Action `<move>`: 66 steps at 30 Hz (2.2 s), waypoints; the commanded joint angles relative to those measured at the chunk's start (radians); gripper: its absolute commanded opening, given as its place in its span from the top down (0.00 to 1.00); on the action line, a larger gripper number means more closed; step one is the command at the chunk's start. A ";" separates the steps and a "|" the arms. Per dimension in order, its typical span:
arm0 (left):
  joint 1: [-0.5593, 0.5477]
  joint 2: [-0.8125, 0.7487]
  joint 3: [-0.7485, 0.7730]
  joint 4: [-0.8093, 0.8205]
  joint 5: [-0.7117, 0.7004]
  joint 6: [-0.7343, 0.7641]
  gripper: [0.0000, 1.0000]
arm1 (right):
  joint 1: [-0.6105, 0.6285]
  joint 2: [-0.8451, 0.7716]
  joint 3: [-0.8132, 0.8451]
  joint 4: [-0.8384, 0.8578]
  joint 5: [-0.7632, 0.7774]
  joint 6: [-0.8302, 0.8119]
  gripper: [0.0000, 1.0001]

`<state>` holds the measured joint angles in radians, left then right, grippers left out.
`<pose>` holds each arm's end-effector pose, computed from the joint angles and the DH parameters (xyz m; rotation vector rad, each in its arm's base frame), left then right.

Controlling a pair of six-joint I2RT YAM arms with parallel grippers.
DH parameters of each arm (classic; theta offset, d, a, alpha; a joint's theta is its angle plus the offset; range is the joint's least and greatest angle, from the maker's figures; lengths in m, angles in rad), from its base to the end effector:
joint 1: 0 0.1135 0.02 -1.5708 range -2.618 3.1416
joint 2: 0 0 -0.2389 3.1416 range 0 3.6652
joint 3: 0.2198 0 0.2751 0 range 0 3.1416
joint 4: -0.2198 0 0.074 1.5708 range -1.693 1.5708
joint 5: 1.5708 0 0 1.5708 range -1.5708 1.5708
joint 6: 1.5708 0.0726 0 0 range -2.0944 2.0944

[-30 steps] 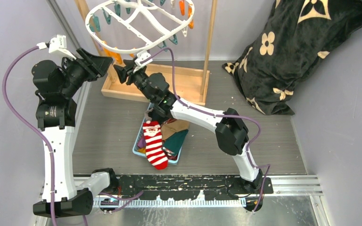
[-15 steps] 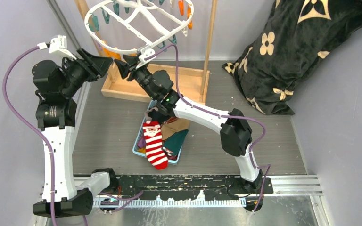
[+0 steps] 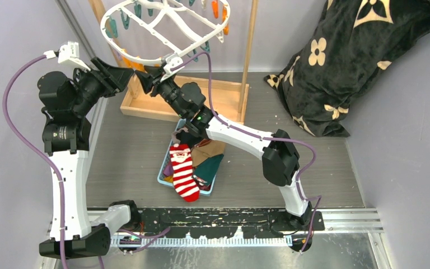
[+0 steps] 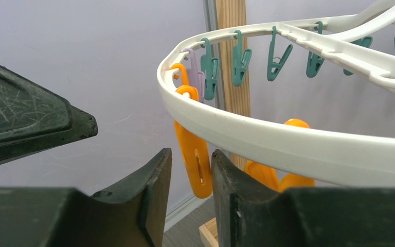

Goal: Clip the socks to the hanger
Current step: Open the clamp at the hanger.

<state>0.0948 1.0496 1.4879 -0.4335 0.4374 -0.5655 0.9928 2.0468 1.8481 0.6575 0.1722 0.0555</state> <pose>0.2602 -0.0062 0.4896 -0.1775 1.6014 -0.7083 0.3027 0.4413 0.3961 -0.3759 1.0951 0.8380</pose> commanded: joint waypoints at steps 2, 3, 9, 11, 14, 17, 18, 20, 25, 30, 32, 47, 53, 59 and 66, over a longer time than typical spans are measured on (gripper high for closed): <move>0.002 -0.012 0.035 0.017 0.000 0.005 0.48 | 0.001 -0.040 0.052 0.021 -0.013 -0.009 0.65; 0.003 -0.012 0.034 0.017 0.000 0.006 0.48 | 0.001 -0.041 0.049 0.021 -0.012 -0.009 0.68; 0.003 -0.017 0.007 0.020 0.004 -0.012 0.48 | 0.001 -0.059 0.017 0.034 -0.023 0.000 0.88; 0.003 -0.016 -0.013 0.036 0.012 -0.020 0.48 | 0.001 -0.068 0.012 0.037 -0.030 0.007 0.90; 0.002 -0.009 -0.046 0.082 0.026 -0.043 0.47 | 0.004 -0.080 0.003 0.041 -0.045 0.018 0.91; -0.006 0.006 -0.072 0.153 0.039 -0.073 0.47 | 0.008 -0.090 -0.007 0.039 -0.055 0.019 0.91; -0.007 0.016 -0.068 0.165 0.040 -0.080 0.47 | 0.009 -0.092 -0.010 0.040 -0.058 0.020 0.91; -0.006 0.039 -0.053 0.178 0.040 -0.089 0.48 | 0.010 -0.097 -0.017 0.040 -0.060 0.024 0.91; -0.007 0.085 -0.021 0.214 0.040 -0.115 0.48 | 0.015 -0.099 -0.023 0.042 -0.063 0.028 0.91; -0.019 0.113 -0.008 0.236 0.060 -0.134 0.49 | 0.016 -0.097 -0.024 0.041 -0.066 0.026 0.91; -0.024 0.121 -0.005 0.254 0.081 -0.143 0.49 | 0.017 -0.098 -0.022 0.037 -0.067 0.025 0.91; -0.050 0.168 0.039 0.289 0.124 -0.183 0.51 | 0.016 -0.073 0.015 0.011 -0.085 0.030 0.91; -0.056 0.178 0.028 0.303 0.101 -0.152 0.59 | 0.017 -0.071 0.026 -0.006 -0.093 0.033 0.91; -0.063 0.190 0.032 0.305 0.092 -0.143 0.74 | 0.016 -0.071 0.026 -0.020 -0.106 0.042 0.89; -0.064 0.189 0.036 0.279 0.046 -0.114 0.94 | 0.017 -0.101 -0.003 -0.026 -0.119 0.055 0.52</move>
<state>0.0471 1.2366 1.4734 -0.2508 0.5114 -0.6853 0.9852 2.0201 1.8362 0.6254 0.1272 0.0872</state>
